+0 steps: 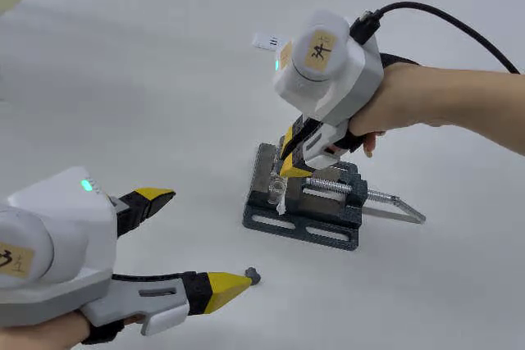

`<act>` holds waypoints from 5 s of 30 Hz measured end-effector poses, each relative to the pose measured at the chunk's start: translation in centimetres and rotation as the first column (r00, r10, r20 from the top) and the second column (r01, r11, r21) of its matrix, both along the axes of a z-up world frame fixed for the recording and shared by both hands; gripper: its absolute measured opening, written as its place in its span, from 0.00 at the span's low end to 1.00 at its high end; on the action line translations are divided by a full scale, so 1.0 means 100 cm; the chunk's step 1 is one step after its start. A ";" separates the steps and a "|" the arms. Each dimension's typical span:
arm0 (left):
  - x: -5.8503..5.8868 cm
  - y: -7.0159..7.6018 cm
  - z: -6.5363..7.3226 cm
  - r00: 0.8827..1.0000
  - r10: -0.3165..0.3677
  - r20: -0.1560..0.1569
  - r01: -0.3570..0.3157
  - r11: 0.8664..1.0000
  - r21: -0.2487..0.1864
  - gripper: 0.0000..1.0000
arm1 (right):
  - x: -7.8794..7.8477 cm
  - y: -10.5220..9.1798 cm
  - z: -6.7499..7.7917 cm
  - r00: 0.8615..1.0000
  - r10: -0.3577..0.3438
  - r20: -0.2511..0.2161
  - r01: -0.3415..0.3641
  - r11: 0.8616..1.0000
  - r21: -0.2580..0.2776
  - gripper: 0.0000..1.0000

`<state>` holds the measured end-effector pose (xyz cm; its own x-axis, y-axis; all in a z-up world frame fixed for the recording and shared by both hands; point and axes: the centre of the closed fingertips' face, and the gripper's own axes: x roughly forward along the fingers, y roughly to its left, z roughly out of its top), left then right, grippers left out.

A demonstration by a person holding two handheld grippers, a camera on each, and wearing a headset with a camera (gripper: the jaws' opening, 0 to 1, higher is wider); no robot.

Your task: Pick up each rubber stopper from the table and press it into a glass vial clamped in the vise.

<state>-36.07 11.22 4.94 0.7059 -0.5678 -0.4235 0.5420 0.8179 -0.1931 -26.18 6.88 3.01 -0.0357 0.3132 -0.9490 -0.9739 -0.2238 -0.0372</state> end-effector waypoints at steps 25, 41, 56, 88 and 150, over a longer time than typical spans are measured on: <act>0.000 0.003 -0.004 1.000 -0.001 -0.011 0.001 1.000 -0.002 0.80 | 0.000 0.000 0.004 1.000 -0.009 -0.026 0.009 1.000 -0.003 0.00; 0.000 0.002 -0.006 1.000 -0.002 -0.019 0.001 1.000 -0.010 0.80 | 0.001 0.000 0.003 0.994 0.098 0.046 -0.096 0.994 -0.051 0.00; 0.000 0.002 -0.006 1.000 -0.001 -0.020 0.001 1.000 -0.012 0.79 | 0.000 0.002 0.004 0.997 0.070 0.021 -0.070 0.997 -0.034 0.00; 0.006 0.013 -0.019 0.998 0.046 -0.053 -0.049 0.998 -0.045 0.79 | -0.004 -0.001 0.001 0.994 -0.002 -0.105 -0.007 0.996 -0.084 0.00; 0.007 0.006 0.010 0.999 0.031 0.032 -0.030 0.999 -0.030 0.78 | -0.002 -0.002 -0.002 0.992 0.124 0.024 -0.112 0.950 -0.293 0.00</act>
<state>-35.36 11.86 5.93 0.7363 -0.5577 -0.3832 0.5233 0.8283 -0.2002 -26.39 6.73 2.76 -0.0139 0.0197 -0.9997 -0.9389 -0.3442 0.0062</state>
